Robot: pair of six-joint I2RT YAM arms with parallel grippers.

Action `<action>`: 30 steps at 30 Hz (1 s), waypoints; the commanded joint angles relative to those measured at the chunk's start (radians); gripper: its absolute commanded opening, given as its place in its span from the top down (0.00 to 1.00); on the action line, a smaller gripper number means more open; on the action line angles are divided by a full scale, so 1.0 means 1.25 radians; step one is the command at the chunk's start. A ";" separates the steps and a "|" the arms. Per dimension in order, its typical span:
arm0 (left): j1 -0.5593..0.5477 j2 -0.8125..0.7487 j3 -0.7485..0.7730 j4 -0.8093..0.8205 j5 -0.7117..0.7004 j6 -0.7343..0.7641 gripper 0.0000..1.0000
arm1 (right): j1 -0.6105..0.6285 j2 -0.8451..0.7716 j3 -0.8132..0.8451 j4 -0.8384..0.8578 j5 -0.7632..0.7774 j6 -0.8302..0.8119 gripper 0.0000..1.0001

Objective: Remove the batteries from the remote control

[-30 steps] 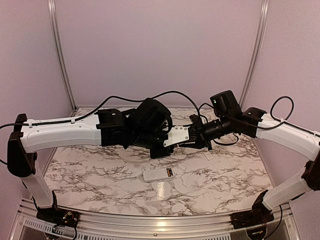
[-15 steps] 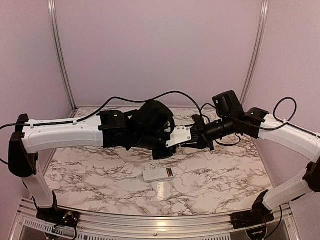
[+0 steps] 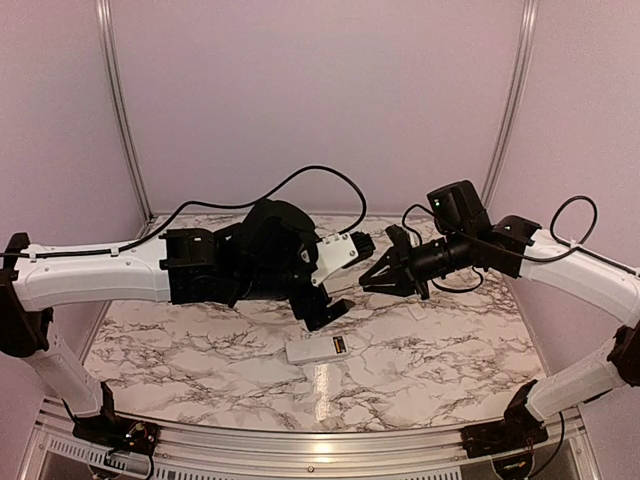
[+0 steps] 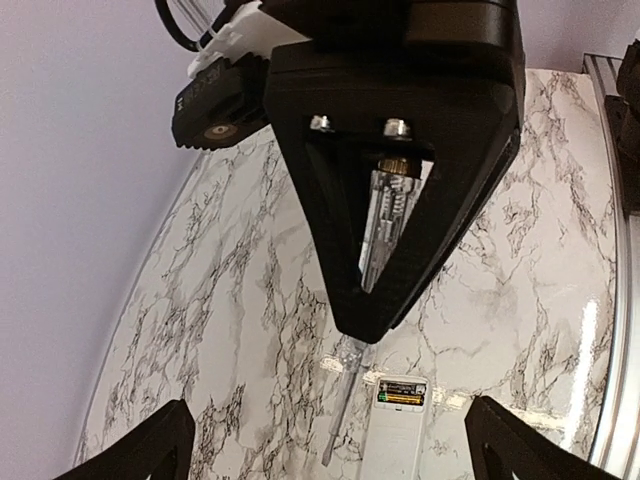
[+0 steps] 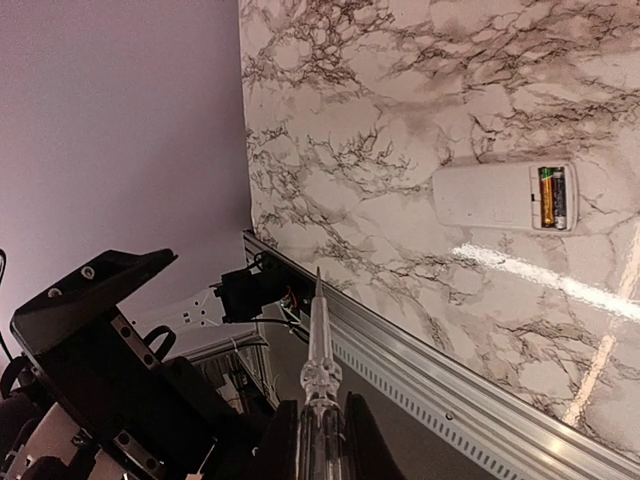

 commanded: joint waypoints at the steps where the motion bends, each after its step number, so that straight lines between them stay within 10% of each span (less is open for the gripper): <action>1: -0.003 -0.048 -0.019 0.015 -0.040 -0.121 0.01 | 0.002 -0.017 0.005 -0.009 0.033 -0.035 1.00; 12: 0.018 -0.069 -0.004 -0.080 -0.223 -0.328 0.01 | 0.003 0.004 0.034 -0.081 0.082 -0.123 1.00; 30: 0.212 -0.054 -0.167 -0.183 0.216 -0.721 0.05 | 0.014 0.053 0.131 -0.249 0.198 -0.339 1.00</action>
